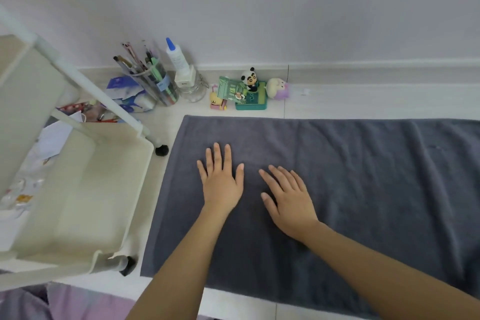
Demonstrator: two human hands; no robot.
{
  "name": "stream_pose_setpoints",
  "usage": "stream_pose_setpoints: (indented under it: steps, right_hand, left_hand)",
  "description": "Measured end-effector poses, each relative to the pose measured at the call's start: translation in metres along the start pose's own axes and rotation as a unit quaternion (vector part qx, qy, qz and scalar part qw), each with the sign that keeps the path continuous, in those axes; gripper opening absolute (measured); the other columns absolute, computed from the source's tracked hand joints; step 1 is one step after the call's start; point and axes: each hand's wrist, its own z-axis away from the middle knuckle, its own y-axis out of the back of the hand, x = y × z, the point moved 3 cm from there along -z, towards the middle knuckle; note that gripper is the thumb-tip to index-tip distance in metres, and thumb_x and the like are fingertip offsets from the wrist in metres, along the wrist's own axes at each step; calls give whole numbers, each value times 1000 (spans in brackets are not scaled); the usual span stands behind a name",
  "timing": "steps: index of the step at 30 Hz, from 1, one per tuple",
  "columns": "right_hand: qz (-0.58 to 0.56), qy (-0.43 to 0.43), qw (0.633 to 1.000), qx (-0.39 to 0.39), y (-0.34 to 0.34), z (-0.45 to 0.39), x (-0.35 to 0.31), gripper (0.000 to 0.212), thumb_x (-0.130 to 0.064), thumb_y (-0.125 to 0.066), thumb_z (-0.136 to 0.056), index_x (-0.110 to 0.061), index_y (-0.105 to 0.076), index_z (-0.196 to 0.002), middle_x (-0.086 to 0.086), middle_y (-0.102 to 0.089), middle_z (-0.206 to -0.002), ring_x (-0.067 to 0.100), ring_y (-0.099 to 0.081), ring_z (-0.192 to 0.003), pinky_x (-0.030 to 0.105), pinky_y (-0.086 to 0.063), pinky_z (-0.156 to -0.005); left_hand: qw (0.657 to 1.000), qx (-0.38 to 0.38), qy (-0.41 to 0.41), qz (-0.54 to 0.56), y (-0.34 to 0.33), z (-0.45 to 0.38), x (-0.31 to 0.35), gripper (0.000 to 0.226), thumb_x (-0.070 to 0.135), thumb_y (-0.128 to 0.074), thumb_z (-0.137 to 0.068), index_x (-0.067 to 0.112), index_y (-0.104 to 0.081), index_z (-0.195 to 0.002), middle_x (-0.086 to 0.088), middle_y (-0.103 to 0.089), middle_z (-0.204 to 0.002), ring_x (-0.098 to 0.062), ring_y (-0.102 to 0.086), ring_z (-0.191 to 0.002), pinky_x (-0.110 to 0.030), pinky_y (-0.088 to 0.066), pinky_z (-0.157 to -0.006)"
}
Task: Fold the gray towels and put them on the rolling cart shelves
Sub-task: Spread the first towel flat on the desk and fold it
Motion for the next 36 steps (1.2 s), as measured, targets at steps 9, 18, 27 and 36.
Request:
stream_pose_setpoints:
  steps: [9, 18, 27, 36]
  right_hand:
    - [68, -203, 976, -30, 22, 72, 102, 68, -54, -10, -91, -21, -26, -148, 10, -23, -155, 29, -18, -144, 39, 8, -115]
    - [28, -225, 974, 16, 78, 126, 162, 78, -54, 4, -84, -21, -26, -148, 1, -24, -156, 20, -13, -145, 39, -1, -117]
    - [21, -341, 934, 106, 132, 232, 270, 63, -44, -20, -90, -8, -54, -129, 11, -53, -136, 31, -44, -128, 45, -18, -110]
    - [-1, -459, 883, 95, 169, 335, 392, 53, -39, -36, -98, -14, -31, -145, 11, -29, -152, 34, -24, -138, 47, -14, -112]
  left_hand:
    - [998, -25, -24, -44, -22, 49, 29, 64, 56, 6, -90, 27, 16, -146, -2, 15, -159, -23, 15, -146, -47, 12, -117]
    - [988, -42, -149, 21, -6, 93, 166, 66, 55, -5, -96, 21, 8, -151, -5, 16, -158, -19, 18, -145, -44, 13, -117]
    - [969, -73, -229, 59, -20, 144, 306, 70, 55, -4, -93, 18, 2, -152, -6, 11, -159, -19, 14, -146, -43, 11, -117]
    - [938, -86, -323, 95, -44, 199, 464, 57, 45, -19, -101, 21, -15, -152, -3, -6, -160, -15, 0, -147, -40, 3, -118]
